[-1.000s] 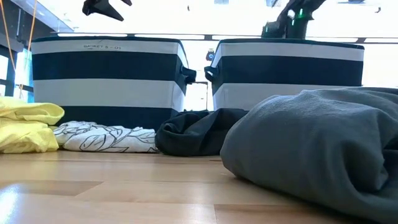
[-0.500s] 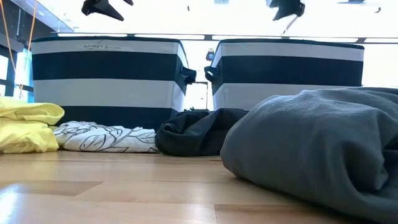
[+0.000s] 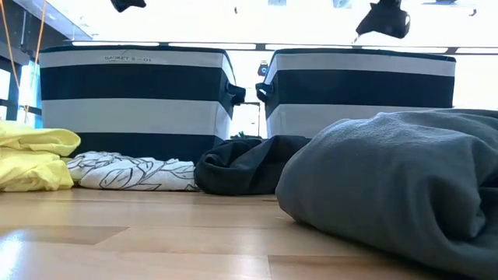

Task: Sort clothes
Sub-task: Put the white pattern shirt into the right blue laundry bin

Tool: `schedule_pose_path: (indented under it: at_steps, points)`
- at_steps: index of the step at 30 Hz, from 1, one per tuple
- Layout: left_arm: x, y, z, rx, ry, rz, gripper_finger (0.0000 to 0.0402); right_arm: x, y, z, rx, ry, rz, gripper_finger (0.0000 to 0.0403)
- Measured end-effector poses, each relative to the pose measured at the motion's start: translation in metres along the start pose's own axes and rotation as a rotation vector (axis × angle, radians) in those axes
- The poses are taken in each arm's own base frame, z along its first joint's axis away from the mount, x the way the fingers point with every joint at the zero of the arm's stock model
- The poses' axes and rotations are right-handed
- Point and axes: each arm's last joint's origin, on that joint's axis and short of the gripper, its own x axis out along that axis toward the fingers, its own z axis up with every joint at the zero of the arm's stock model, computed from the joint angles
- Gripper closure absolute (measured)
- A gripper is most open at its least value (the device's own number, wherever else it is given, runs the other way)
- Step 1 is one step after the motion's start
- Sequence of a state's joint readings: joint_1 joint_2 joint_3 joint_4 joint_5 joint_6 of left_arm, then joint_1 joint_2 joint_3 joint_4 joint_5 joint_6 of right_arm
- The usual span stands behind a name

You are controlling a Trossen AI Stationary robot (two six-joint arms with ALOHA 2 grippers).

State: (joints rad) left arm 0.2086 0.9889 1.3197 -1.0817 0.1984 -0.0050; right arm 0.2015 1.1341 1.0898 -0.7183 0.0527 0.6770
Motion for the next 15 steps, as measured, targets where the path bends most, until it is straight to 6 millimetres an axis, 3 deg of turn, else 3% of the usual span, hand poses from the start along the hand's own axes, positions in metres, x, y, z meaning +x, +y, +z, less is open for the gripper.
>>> schedule_pose_path:
  at_steps: [4, 9, 15]
  points:
    - [0.017, -0.023, -0.015, 0.168, 0.2, -0.115, 0.0142, 0.013, 0.001, -0.009, 0.082, -0.053, -0.033, 0.0158]
    - [0.058, -0.039, -0.036, 0.196, 0.35, -0.176, 0.0147, 0.017, -0.002, -0.012, 0.111, -0.091, -0.098, 0.0158]
    - [0.122, -0.036, -0.074, 0.075, 0.43, 0.087, 0.0148, 0.017, -0.004, -0.01, 0.101, -0.154, -0.166, 0.0158]
